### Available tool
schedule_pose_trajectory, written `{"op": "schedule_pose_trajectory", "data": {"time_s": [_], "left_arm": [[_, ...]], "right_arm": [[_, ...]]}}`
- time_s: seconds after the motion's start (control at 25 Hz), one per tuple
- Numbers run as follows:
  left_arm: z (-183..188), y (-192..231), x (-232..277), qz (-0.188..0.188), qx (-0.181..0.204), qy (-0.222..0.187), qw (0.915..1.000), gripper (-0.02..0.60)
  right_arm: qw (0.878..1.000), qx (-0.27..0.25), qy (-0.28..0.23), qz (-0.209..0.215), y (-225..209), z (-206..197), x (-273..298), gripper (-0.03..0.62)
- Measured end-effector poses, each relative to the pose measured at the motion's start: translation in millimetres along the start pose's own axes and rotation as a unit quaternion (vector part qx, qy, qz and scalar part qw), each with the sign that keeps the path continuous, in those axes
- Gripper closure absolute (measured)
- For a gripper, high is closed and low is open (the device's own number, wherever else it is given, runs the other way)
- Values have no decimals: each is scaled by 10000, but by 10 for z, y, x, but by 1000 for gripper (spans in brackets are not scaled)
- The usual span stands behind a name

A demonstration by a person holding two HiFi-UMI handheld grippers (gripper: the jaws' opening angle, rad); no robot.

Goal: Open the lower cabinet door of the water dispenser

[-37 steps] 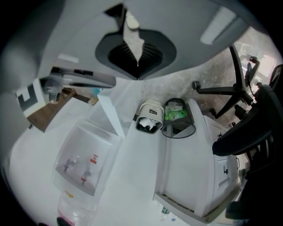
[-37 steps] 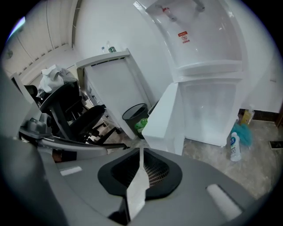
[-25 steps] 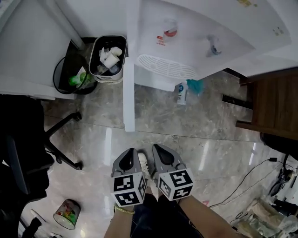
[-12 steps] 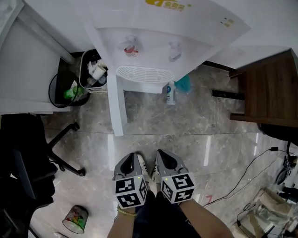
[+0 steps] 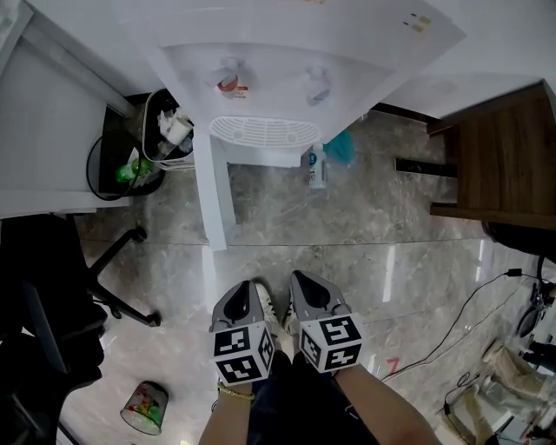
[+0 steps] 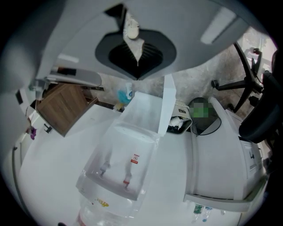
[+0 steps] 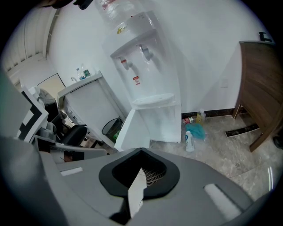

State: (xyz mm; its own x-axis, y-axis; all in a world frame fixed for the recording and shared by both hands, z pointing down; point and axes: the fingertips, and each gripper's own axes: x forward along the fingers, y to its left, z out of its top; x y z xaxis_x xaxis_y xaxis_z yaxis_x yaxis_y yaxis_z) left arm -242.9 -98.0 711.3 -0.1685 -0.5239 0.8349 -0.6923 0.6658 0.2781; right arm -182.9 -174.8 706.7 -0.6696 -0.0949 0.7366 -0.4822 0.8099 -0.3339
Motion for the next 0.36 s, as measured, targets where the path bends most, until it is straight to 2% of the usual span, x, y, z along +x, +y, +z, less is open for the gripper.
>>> {"op": "schedule_pose_trajectory", "data": {"time_s": [0.36], "left_arm": [[11, 21, 10, 2, -16, -10, 10000, 574]], "right_arm": [[9999, 29, 108, 123, 35, -32, 41, 597]]}}
